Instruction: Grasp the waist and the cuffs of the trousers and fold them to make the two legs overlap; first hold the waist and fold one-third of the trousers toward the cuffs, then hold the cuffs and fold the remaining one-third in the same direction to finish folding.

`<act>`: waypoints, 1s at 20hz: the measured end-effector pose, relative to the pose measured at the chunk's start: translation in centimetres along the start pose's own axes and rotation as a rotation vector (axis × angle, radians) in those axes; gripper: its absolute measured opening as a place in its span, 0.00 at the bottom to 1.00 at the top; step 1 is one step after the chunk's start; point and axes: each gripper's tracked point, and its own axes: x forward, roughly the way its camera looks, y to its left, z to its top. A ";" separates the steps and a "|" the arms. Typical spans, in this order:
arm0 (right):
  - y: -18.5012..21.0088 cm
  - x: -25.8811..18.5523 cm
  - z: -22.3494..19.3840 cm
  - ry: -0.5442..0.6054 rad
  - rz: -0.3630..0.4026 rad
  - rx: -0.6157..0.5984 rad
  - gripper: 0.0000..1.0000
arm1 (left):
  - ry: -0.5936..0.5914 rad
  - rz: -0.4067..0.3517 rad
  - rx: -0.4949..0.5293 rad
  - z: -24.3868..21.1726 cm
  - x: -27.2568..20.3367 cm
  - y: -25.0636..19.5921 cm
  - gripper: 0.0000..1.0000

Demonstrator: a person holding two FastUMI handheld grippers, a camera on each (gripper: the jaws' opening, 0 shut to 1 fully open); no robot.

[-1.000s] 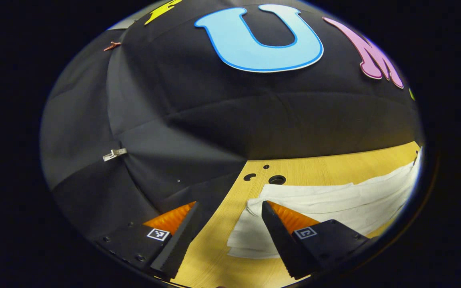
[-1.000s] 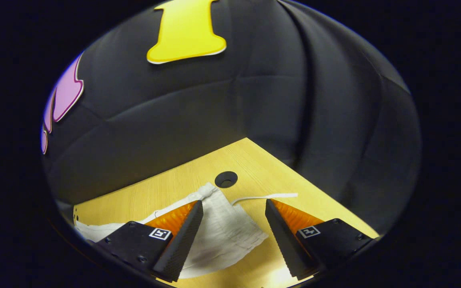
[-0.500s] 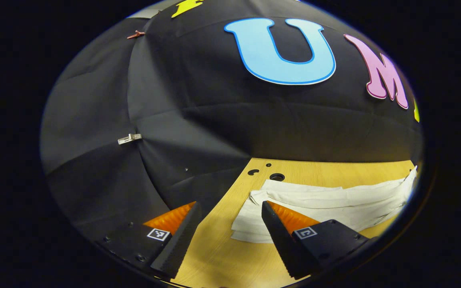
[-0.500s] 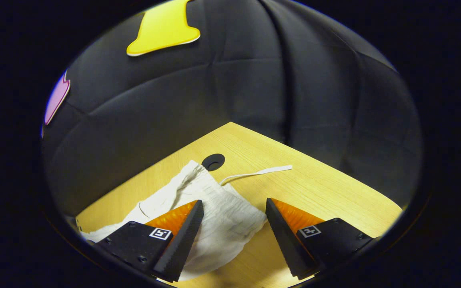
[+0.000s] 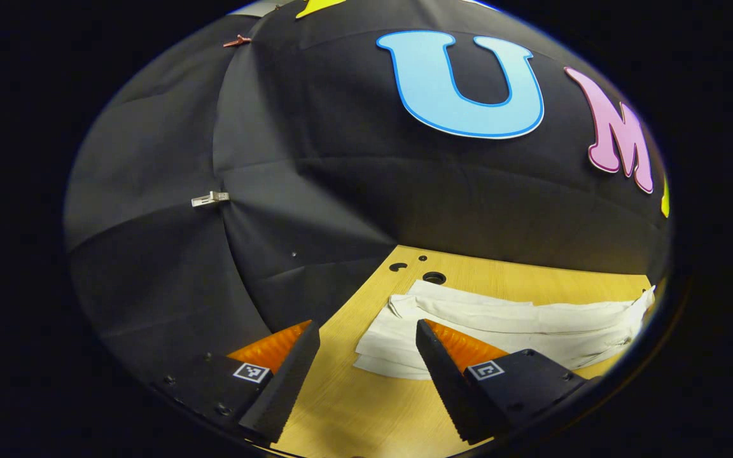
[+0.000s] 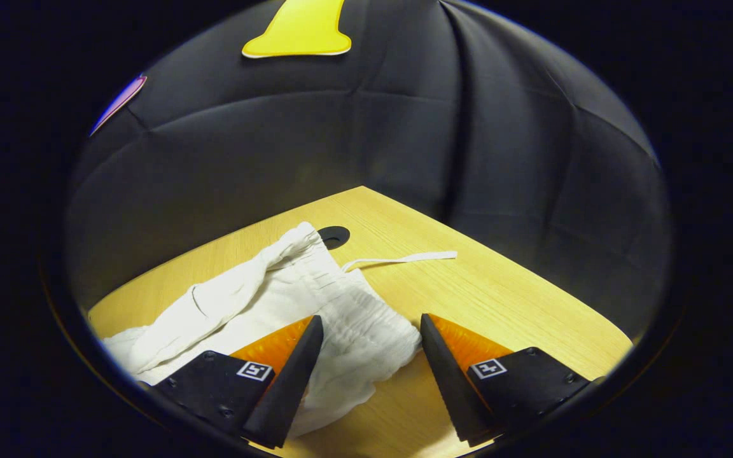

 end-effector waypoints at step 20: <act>5.0 -4.7 5.6 -0.090 0.176 -0.071 0.15 | -0.030 -0.084 0.073 0.7 -1.4 -1.4 0.97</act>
